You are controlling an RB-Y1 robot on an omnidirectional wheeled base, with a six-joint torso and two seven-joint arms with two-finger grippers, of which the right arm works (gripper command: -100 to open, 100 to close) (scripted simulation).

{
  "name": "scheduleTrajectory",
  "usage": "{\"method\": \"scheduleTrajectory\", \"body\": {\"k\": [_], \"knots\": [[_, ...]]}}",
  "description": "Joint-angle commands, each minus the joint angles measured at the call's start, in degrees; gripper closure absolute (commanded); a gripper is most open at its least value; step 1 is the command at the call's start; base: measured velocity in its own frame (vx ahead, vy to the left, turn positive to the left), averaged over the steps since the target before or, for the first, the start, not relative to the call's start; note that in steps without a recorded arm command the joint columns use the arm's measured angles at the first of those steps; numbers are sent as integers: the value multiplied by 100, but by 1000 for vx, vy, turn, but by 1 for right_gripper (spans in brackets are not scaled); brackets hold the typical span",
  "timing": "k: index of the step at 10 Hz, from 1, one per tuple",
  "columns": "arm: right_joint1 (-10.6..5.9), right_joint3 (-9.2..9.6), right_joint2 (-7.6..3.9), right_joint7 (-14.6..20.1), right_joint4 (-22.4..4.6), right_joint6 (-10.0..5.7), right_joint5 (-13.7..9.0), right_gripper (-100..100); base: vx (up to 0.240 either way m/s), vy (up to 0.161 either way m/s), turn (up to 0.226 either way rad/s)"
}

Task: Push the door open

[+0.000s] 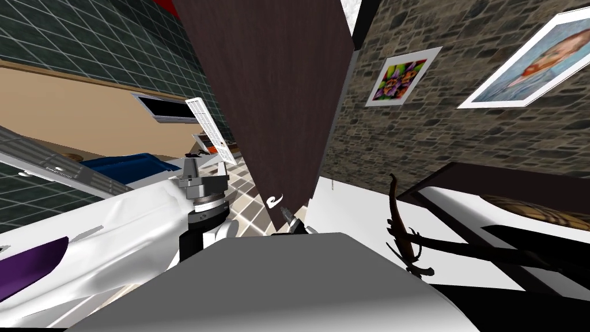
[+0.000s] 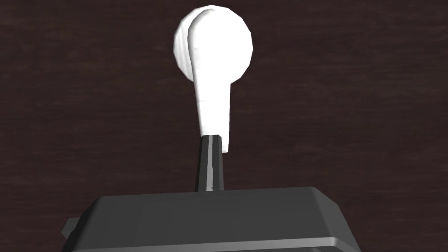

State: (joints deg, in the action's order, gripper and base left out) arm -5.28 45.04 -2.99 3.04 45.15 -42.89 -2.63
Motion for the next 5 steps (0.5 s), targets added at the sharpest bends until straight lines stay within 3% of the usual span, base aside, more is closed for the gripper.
{"method": "scheduleTrajectory", "body": {"k": [1, 3, 4, 5], "knots": [[1, 0, -1, 0, 0, 0, 0, 100, -16, -16, 0], [1, 0, -1, 0, 0, 0, 0, 100, -4, -3, 0], [33, -102, -57, -35, 9, -11, -39, -100, -108, -35, -136], [47, -147, -49, -51, 13, -16, -56, -100, -209, -26, -130]]}}
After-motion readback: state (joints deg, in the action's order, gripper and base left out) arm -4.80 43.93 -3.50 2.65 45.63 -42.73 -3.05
